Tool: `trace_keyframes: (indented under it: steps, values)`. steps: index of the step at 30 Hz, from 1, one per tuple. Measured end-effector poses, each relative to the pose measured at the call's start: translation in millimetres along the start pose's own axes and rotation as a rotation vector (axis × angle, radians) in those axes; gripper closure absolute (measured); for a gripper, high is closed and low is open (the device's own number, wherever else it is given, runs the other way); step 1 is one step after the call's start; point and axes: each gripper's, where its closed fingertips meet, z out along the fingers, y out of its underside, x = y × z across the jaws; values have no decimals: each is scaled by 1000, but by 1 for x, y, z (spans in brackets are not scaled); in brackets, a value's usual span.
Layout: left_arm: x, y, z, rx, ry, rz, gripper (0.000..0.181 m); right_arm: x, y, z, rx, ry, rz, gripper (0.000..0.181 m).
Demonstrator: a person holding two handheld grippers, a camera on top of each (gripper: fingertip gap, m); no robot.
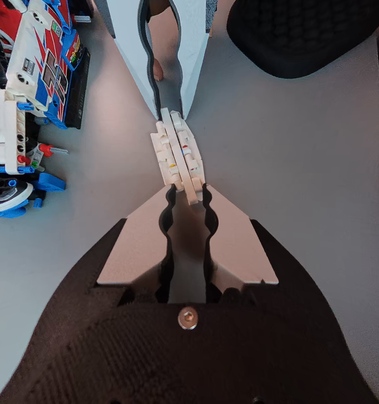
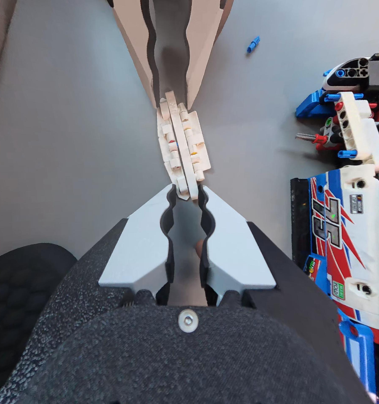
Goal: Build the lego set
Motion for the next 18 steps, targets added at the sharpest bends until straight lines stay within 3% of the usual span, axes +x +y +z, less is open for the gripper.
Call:
trace_keyframes:
  steps: [9,13,15,18]
  values:
    - [5,3,-4,9,33,44,159,-9,-4,2,36,54,30,167]
    - [4,4,-5,29,28,48,158,-12,-4,0,62,108,56,160]
    - [1,7,-10,20,21,36,147,-15,-4,-2,83,115,70,152]
    - [2,5,-10,20,16,38,152,-11,-2,0,59,163,59,151]
